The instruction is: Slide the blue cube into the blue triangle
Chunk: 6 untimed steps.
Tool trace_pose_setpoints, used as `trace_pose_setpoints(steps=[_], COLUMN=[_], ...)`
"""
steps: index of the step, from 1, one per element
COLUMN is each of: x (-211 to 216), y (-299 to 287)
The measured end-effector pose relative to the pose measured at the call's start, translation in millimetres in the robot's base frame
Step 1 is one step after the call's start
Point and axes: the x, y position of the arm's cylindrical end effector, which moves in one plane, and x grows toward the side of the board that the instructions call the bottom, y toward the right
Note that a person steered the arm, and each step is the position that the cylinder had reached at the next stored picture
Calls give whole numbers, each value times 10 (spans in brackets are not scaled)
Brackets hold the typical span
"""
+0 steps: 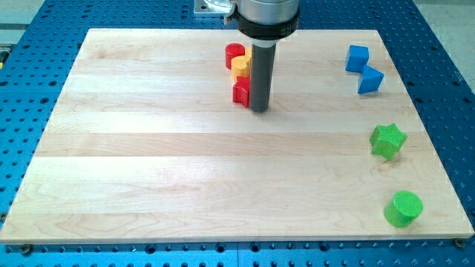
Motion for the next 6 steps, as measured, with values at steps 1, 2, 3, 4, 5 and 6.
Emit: trace_pose_setpoints(steps=[1,2,3,4,5,6], x=[-308,-372,-1098,-1652,-1670,-1145], y=[-48,359,593,993,1930,2006])
